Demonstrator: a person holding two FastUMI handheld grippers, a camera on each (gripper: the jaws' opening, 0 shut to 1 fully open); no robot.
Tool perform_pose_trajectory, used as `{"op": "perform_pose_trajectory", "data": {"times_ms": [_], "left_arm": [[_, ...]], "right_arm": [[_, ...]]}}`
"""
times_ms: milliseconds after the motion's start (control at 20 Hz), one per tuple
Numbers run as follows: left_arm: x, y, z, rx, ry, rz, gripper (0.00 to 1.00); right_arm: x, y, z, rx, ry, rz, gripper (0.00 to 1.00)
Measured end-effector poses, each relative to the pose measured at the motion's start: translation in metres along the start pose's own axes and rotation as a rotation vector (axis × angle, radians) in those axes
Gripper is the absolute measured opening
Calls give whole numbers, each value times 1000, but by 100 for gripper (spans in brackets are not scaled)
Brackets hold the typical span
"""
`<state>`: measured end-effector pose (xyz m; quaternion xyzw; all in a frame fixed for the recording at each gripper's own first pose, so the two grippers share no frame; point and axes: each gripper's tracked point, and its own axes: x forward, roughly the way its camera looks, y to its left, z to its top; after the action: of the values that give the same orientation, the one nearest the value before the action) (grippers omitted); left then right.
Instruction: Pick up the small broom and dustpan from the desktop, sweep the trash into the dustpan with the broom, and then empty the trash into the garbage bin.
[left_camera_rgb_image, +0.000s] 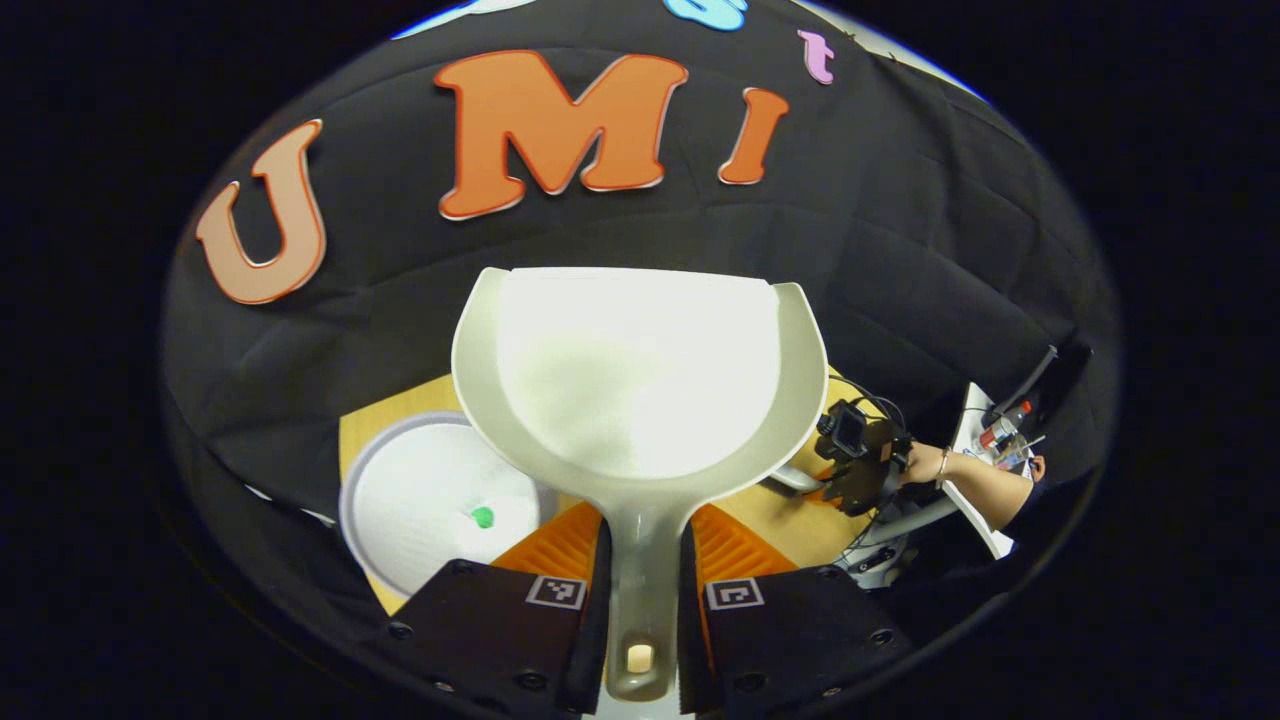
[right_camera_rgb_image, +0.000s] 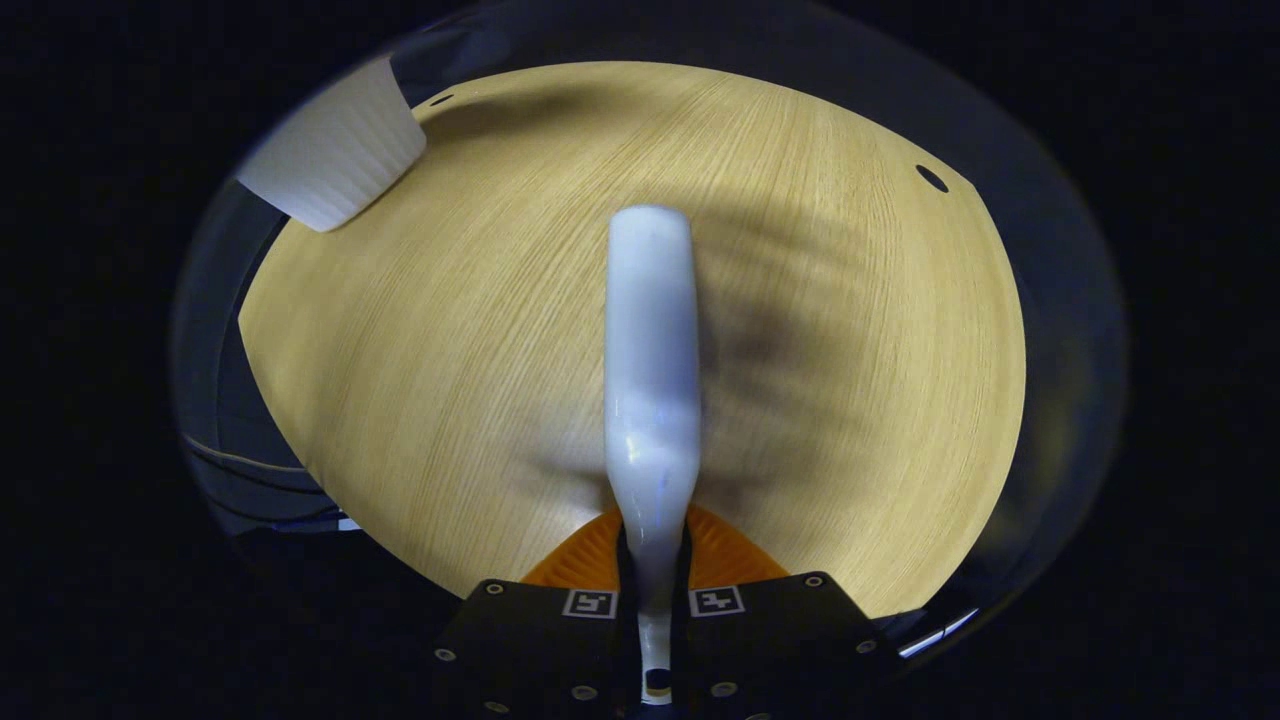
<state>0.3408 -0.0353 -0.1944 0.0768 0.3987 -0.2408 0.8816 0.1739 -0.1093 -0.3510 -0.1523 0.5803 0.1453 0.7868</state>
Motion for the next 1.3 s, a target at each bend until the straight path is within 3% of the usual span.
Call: {"op": "perform_pose_trajectory", "data": {"times_ms": [350, 650, 750, 1100, 1300], "left_arm": [[80, -12, -69, -36, 156, -6, 29], [158, -4, -144, -65, 287, 39, 30], [179, -1, -164, -136, 329, 50, 29], [206, 10, -190, -203, 350, 88, 30], [216, 10, -206, -216, 358, 139, 30]], "right_arm": [[-4, -30, -22, 127, -20, -18, 11], [1, -32, -28, 126, -27, -14, 11], [-1, -26, -27, 102, -29, -18, 12], [1, -15, -20, 58, -31, -27, 11], [5, -15, -13, 125, -36, -52, 11]]}}
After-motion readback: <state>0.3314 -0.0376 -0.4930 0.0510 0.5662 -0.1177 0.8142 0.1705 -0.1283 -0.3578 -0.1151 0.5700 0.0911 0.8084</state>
